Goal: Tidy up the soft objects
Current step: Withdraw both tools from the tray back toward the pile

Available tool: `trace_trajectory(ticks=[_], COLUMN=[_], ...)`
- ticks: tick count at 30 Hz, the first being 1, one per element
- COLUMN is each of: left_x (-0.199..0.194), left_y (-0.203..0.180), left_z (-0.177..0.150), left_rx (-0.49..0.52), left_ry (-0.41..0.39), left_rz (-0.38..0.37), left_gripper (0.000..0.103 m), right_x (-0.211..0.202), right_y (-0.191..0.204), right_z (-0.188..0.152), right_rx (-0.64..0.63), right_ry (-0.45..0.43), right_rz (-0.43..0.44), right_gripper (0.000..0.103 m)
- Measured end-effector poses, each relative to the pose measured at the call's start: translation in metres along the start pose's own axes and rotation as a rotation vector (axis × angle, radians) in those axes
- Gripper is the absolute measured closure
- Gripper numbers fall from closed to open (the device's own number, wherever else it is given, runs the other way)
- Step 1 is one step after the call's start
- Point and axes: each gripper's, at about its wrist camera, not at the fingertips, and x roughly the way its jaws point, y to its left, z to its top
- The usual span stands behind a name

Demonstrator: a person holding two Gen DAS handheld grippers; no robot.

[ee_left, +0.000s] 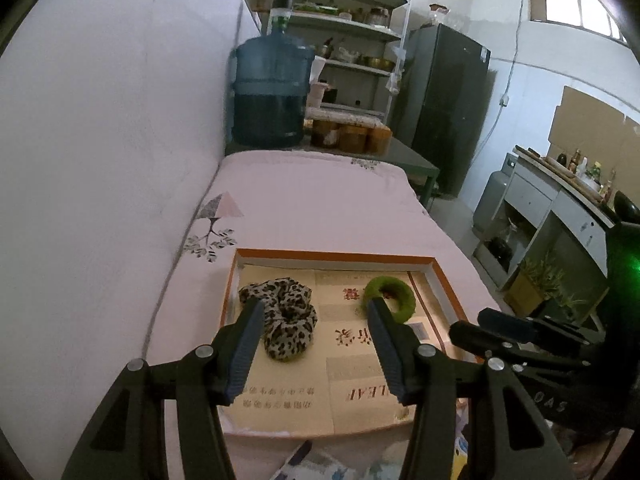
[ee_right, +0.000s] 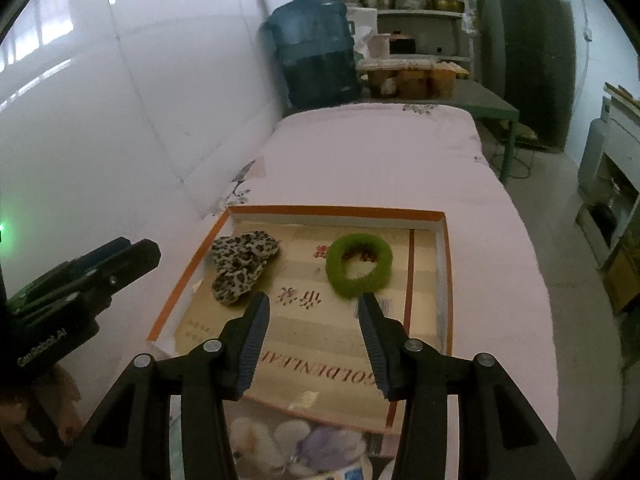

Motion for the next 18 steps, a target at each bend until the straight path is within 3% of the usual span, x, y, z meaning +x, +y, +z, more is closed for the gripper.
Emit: trace_trajectory(ticks=[18], left_x=[-0.092], left_y=[-0.005], left_z=[-0.035], left_rx=[0.009], left_ry=[-0.099], left_rz=[-0.017], left_gripper=[0.049], right_x=[-0.083], right_y=[0.03], right_z=[-0.055], right_rx=[-0.005], right_ry=[-0.061], right_rz=[0.005], right_gripper=[0.055])
